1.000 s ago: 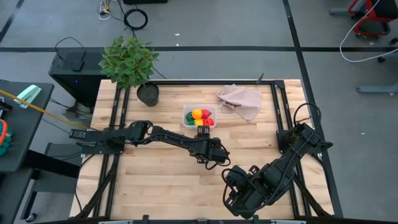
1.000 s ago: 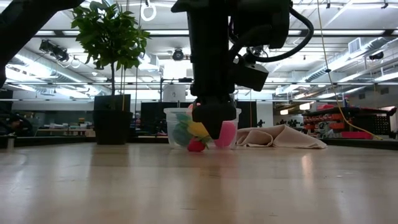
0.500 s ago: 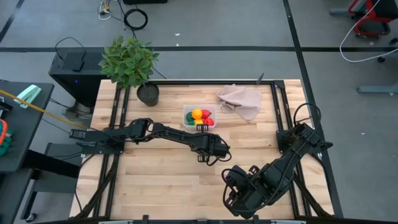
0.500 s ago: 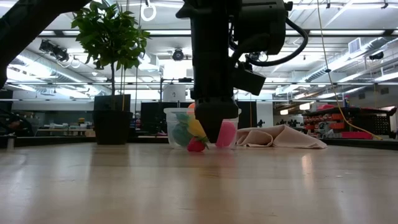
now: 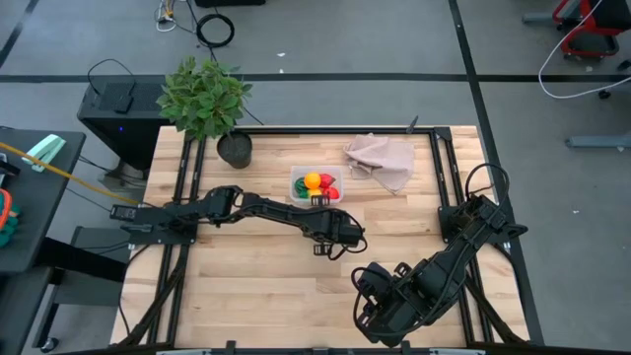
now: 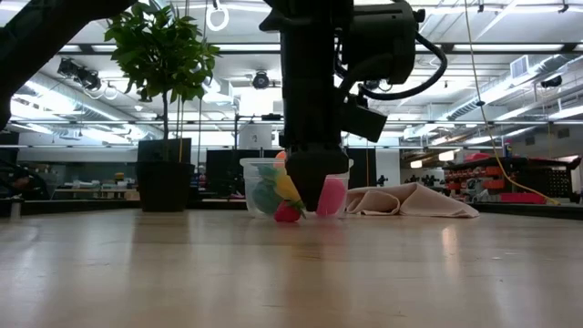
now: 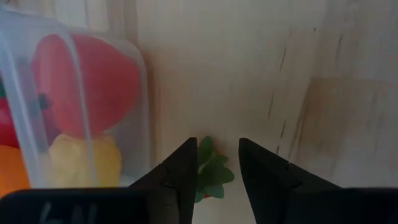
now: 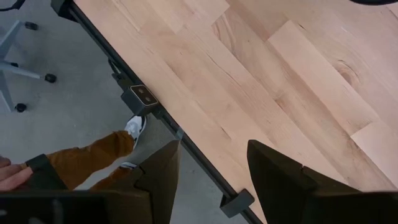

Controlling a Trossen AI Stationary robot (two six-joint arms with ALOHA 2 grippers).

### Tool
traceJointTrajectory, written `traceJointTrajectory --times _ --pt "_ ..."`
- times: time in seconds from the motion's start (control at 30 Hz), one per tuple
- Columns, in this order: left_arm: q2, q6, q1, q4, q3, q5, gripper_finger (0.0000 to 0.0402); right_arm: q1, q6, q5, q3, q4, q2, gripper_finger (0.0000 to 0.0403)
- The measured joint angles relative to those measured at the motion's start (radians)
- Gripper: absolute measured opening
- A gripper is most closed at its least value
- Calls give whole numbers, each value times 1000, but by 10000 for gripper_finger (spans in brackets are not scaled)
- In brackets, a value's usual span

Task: Pick and placing Produce into tupperware
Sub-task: Put the red strawberry into the transparent container

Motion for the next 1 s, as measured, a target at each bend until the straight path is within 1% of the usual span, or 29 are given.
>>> traceJointTrajectory --times 0.17,0.27,0.37,0.47,0.57,0.63,0.77,0.83,1.0 --pt "-3 0 -1 19 -77 0 125 0 0 0 0 0 0 195" --pt "-13 -3 -3 48 -136 -13 119 0 -1 0 0 0 0 195" --pt "-11 -2 -11 45 -157 -19 108 -5 -2 0 0 0 0 195" --pt "-9 2 -15 55 -158 -17 78 -8 -4 0 0 0 0 195" --pt "-7 18 -18 54 -147 0 23 -13 -9 1 0 0 0 195" --pt "-5 26 -25 59 -145 0 10 -15 -12 0 0 0 0 195" --pt "-5 22 -30 60 -145 11 6 -17 -25 0 0 0 0 195" --pt "-9 -15 -37 57 -145 11 8 -18 -29 1 0 0 0 195" --pt "-39 -128 -69 59 -151 31 42 -18 -31 14 0 -1 0 195"
